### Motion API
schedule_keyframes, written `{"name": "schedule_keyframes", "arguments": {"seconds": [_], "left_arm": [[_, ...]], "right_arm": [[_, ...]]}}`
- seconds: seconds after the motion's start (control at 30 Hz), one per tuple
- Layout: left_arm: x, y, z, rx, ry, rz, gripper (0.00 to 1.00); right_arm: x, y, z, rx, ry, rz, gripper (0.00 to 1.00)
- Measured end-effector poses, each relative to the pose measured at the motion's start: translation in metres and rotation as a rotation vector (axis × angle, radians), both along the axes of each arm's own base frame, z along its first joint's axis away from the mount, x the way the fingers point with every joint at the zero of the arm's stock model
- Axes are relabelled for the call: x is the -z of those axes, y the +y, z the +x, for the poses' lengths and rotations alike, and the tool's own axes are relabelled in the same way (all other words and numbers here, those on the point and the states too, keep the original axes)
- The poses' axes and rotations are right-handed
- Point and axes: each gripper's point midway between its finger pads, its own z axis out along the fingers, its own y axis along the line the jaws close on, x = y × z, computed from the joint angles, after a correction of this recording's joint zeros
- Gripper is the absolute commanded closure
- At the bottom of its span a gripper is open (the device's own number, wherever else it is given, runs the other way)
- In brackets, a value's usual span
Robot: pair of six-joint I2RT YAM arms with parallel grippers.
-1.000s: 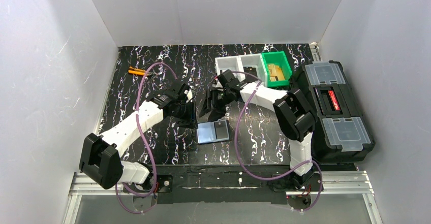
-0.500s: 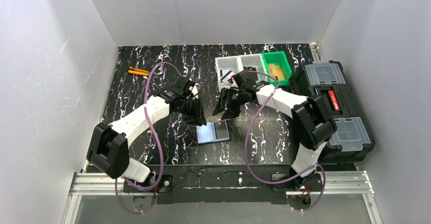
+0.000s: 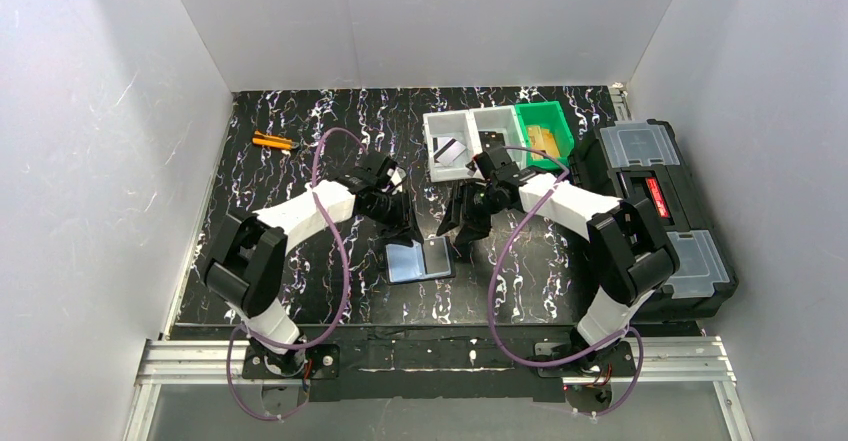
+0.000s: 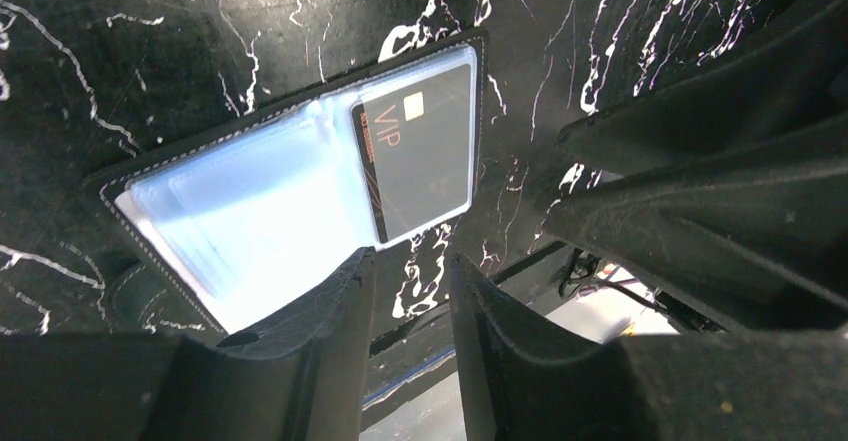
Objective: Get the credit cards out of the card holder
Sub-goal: Remove the credit card from the card holder.
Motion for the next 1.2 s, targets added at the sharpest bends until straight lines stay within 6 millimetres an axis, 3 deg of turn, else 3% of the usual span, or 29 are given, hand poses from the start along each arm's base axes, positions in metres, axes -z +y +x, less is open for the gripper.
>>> {"name": "schedule_keyframes", "arguments": {"seconds": [0.43, 0.8, 1.2], "left_arm": [[0.016, -0.018, 0.006, -0.012, 0.043, -0.066, 0.68], [0.044, -0.013, -0.006, -0.016, 0.106, -0.039, 0.68], [0.053, -0.015, -0.007, -0.012, 0.126, -0.045, 0.72]], "right_arm": [[0.019, 0.001, -0.008, -0.031, 0.009, -0.051, 0.44], [0.040, 0.002, -0.019, -0.061, 0.035, -0.114, 0.52], [0.055, 0.003, -0.026, -0.079, 0.059, -0.156, 0.73]]}}
